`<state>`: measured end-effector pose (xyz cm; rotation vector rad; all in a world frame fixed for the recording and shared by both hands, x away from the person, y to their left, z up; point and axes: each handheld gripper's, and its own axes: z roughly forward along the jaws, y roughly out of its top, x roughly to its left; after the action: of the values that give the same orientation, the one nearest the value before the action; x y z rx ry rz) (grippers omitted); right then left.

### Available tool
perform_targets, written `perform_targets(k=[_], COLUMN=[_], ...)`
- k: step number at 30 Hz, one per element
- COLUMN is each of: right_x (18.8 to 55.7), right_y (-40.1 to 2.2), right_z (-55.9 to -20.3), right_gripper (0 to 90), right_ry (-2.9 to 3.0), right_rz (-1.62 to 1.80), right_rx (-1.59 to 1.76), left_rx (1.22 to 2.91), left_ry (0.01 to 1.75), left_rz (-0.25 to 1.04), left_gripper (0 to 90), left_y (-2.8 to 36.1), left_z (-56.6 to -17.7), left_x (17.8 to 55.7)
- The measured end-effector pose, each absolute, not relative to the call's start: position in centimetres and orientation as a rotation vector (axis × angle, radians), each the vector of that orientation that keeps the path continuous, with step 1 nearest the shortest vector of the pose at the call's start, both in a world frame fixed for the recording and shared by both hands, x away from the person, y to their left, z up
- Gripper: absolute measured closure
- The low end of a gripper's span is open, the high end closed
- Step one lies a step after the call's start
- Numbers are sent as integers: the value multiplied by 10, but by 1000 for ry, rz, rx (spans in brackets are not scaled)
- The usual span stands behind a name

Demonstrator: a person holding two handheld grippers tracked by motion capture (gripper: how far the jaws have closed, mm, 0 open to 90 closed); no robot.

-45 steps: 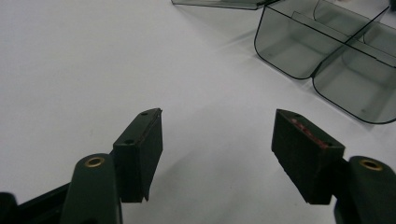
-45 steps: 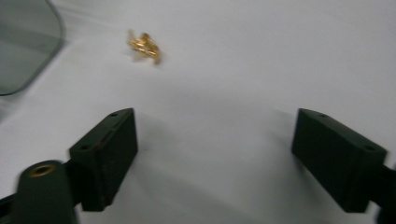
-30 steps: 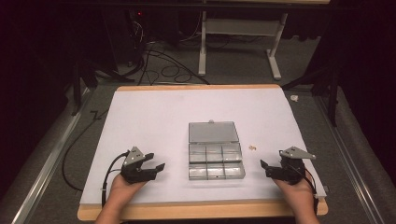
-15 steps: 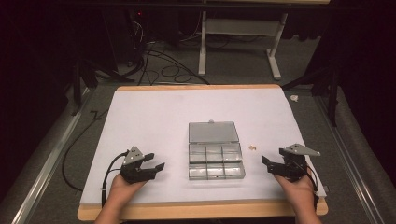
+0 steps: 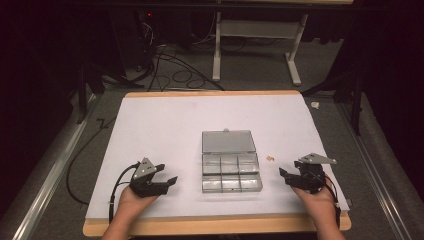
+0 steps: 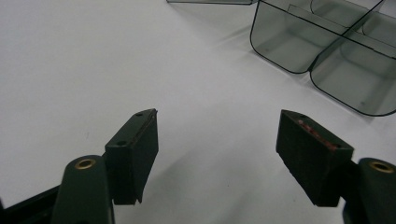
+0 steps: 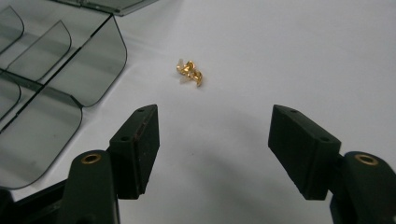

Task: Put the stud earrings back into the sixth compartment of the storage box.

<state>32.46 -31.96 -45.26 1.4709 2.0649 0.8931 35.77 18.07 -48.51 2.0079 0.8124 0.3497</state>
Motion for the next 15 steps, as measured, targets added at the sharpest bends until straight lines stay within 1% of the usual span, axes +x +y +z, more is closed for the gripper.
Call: perform_targets(k=[5, 6, 15], right_x=[327, 328, 334], right_y=[-317, -315, -310], right_z=[-452, -450, -449], right_gripper=[370, 386, 392], right_ry=[2091, 2110, 2194], right_rz=[861, 850, 782], right_rx=[1476, 1473, 1488], left_rx=[2022, 2020, 2026], left_ry=[807, 809, 800], left_rz=[354, 355, 353], left_gripper=[309, 314, 327], left_y=[179, 180, 179], left_z=[-485, -485, -485], left_x=[357, 357, 357])
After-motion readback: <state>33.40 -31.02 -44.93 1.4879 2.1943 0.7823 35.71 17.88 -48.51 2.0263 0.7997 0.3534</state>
